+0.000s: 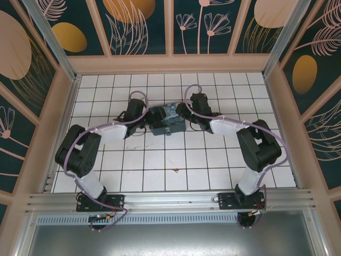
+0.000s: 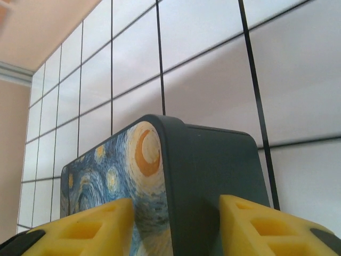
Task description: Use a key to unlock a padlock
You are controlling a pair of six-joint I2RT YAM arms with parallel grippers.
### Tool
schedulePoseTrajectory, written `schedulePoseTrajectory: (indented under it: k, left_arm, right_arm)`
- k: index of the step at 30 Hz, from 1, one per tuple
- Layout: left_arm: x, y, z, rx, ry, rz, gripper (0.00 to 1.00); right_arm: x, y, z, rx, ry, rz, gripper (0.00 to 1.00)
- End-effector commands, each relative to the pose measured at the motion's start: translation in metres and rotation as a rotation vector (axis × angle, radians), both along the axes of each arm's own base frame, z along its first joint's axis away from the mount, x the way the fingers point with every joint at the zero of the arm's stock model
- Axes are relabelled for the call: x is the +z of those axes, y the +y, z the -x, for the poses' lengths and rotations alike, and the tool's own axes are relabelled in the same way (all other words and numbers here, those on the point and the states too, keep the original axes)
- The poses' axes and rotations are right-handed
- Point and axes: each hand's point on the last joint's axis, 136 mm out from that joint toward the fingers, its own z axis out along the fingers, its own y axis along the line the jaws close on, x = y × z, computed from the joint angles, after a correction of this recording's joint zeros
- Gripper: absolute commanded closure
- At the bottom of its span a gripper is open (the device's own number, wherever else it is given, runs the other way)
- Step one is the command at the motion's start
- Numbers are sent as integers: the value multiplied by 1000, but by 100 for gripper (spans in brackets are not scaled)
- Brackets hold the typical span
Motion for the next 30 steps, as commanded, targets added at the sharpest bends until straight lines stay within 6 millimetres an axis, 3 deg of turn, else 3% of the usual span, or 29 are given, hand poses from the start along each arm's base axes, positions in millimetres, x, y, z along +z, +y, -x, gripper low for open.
schedulePoseTrajectory:
  k: [1, 8, 17, 24, 27, 30]
  left_arm:
    - [43, -30, 26, -83, -90, 138, 1]
    - [44, -21, 63, -85, -91, 152, 1]
    - [32, -28, 80, -111, -70, 172, 1]
    - [31, -19, 82, -92, -91, 117, 1]
    - [36, -8, 78, -55, -113, 50, 1]
    - [48, 5, 74, -6, -147, 6, 1]
  right_arm:
    - [12, 30, 35, 60, -10, -64, 54]
    - [1, 32, 77, 31, 6, -52, 54]
    - [-15, 13, 96, -65, 27, -27, 46]
    - [2, 5, 92, -97, 0, 21, 30]
    - [16, -7, 99, -124, -28, 51, 20]
    - [32, -22, 113, -146, -54, 68, 17]
